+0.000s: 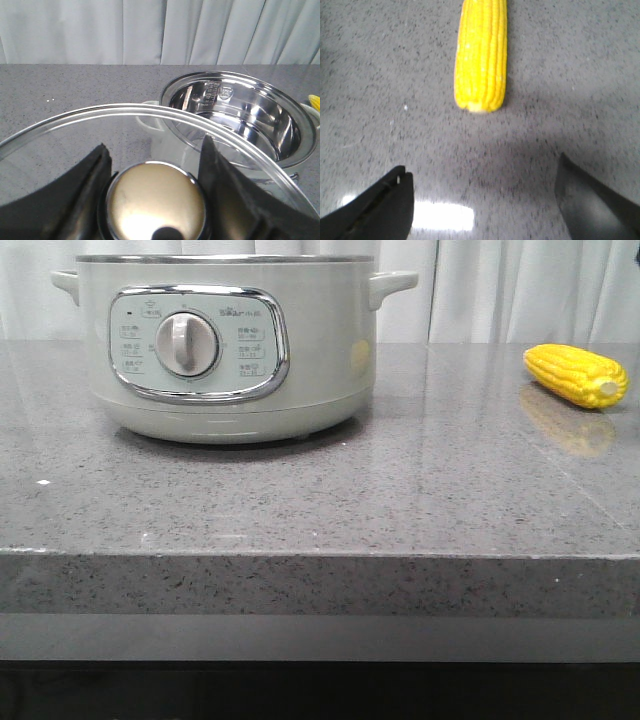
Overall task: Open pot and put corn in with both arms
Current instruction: 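Lower the right gripper onto the yellow corn cob and grasp it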
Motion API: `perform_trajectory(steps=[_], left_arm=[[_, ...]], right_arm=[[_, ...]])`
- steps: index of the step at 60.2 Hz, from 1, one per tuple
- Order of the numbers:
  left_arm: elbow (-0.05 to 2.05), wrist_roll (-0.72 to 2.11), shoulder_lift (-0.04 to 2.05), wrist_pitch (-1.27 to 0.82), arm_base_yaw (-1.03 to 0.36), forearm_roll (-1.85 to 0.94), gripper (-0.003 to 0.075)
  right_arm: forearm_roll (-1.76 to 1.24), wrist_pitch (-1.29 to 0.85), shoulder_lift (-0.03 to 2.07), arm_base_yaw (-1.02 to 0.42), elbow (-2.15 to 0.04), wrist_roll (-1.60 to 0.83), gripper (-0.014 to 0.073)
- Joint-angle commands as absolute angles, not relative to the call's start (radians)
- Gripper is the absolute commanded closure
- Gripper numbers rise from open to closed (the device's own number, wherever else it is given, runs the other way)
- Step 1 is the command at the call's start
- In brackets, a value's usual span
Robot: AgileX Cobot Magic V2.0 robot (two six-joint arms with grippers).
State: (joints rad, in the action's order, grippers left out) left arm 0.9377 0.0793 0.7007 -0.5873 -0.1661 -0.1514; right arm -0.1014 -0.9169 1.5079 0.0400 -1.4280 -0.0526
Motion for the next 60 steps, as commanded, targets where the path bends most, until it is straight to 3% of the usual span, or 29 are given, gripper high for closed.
perform_trajectory(steps=[1,31,60], left_arm=[[0.975,0.077,0.691,-0.445,-0.164,-0.167,0.0429],[0.975,0.077,0.691,-0.442,-0.164,-0.167,0.0429],[0.975,0.077,0.691,-0.442,-0.164,-0.167,0.0429]], right_arm=[[-0.121,-0.886,1.543,0.047,-1.522,-0.054,-0.0002],[-0.165,-0.893,1.844,0.042,-1.748,-0.062,-0.0002],[-0.199,-0.912,1.943,0.041,-1.796,-0.073,0.0001]])
